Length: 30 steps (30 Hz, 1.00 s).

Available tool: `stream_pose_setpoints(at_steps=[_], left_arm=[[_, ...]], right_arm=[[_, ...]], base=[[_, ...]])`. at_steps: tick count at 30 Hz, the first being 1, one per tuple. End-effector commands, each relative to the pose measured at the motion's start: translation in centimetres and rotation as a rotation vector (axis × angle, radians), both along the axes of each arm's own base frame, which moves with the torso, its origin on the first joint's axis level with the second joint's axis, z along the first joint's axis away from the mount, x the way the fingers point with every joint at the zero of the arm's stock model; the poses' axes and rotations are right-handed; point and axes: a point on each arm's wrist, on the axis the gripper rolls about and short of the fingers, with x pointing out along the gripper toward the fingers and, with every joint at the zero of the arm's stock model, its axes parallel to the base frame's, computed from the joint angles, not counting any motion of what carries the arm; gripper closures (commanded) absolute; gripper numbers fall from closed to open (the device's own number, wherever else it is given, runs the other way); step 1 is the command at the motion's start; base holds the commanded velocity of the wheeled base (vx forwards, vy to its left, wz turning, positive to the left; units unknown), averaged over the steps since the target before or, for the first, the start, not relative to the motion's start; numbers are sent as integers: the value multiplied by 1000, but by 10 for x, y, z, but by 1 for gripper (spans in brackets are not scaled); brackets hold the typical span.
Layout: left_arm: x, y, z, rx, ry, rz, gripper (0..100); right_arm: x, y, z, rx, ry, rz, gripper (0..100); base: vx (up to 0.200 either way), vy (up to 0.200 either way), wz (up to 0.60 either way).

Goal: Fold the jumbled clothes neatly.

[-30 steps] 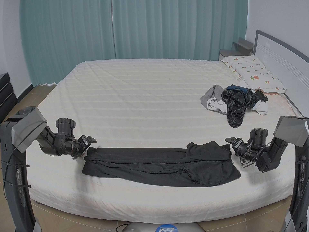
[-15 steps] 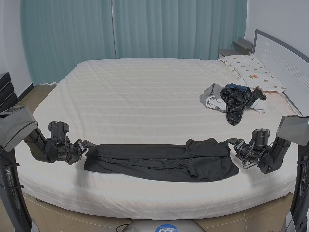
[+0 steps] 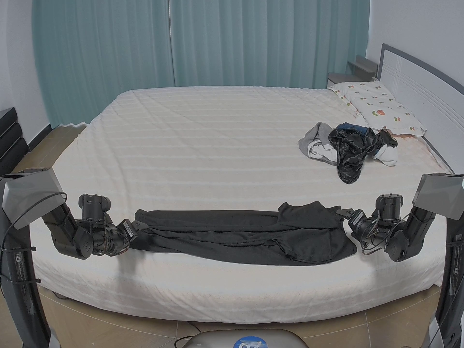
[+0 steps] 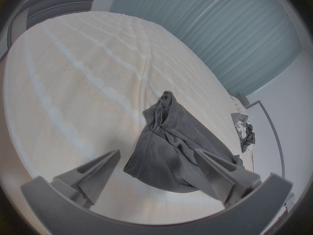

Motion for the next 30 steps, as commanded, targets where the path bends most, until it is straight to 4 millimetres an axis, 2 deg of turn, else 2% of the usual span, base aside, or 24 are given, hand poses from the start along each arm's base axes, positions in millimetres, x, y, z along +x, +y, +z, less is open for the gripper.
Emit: stream_pose_setpoints(at_steps=[1, 5, 11, 16, 25, 30], left_arm=[[0, 1, -9, 5, 22, -1, 100], [-4, 2, -10, 14, 37, 10, 100], [-9, 4, -5, 89, 38, 78, 100], [-13, 4, -6, 117, 50, 70, 100], [-19, 6, 4, 145, 76, 65, 100], [-21, 7, 3, 166, 99, 57, 100]], right_arm=[[0, 0, 0, -2, 0, 1, 0], [-3, 0, 3, -19, 6, 0, 0], [-10, 0, 21, -56, -14, 21, 0], [-15, 0, 19, -102, 15, 47, 0], [-32, 2, 25, -178, 134, 112, 0], [-37, 6, 19, -202, 186, 146, 0]], base=[[0, 0, 0], [0, 0, 0], [0, 0, 0], [0, 0, 0], [0, 0, 0], [0, 0, 0]])
